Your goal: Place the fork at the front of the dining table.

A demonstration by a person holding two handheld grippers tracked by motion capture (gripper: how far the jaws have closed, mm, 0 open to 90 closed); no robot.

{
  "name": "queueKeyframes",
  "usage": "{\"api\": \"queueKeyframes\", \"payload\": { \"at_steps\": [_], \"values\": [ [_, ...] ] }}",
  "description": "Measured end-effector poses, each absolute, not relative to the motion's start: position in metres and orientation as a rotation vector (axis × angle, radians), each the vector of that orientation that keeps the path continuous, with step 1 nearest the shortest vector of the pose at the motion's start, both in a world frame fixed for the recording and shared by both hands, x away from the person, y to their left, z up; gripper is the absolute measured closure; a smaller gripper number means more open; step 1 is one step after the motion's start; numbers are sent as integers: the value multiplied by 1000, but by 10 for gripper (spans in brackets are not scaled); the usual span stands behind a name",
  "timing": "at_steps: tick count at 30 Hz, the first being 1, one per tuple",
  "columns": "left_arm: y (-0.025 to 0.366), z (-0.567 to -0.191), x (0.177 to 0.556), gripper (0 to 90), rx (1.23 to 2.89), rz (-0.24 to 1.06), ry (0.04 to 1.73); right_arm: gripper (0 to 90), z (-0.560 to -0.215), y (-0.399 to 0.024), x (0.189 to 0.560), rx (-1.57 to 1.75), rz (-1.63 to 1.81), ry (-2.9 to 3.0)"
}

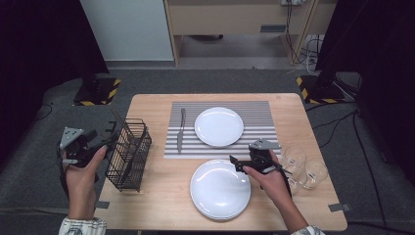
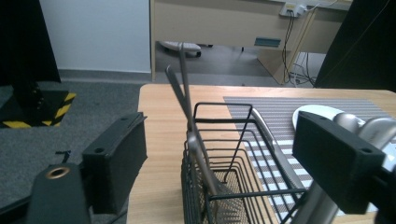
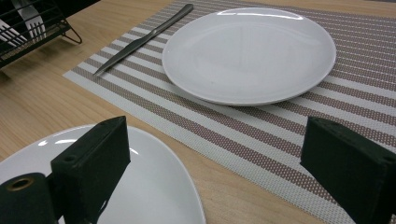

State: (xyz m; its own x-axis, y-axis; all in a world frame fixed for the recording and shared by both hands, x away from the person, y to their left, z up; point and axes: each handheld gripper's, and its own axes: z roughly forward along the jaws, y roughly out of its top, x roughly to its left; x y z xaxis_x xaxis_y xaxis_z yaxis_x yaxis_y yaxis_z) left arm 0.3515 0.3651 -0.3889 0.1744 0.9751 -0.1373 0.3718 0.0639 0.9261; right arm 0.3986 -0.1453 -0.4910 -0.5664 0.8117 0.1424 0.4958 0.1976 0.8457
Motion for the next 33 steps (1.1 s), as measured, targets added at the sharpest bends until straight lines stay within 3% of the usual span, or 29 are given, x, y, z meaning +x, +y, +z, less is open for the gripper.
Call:
{"api": "queueKeyframes", "payload": {
  "at_steps": [12, 18, 30, 33],
  "values": [
    [374, -396, 361, 472, 1456, 751, 1377, 82, -493, -145, 399, 1229, 1294, 2158],
    [378, -403, 363, 558, 1462, 718, 1393, 81, -495, -143, 399, 1223, 1282, 2169],
    [376, -405, 361, 810, 1489, 709, 1359, 81, -495, -143, 399, 1216, 1281, 2172],
    [375, -405, 361, 832, 1486, 712, 1353, 81, -495, -143, 398, 1219, 1279, 2174]
  ]
}}
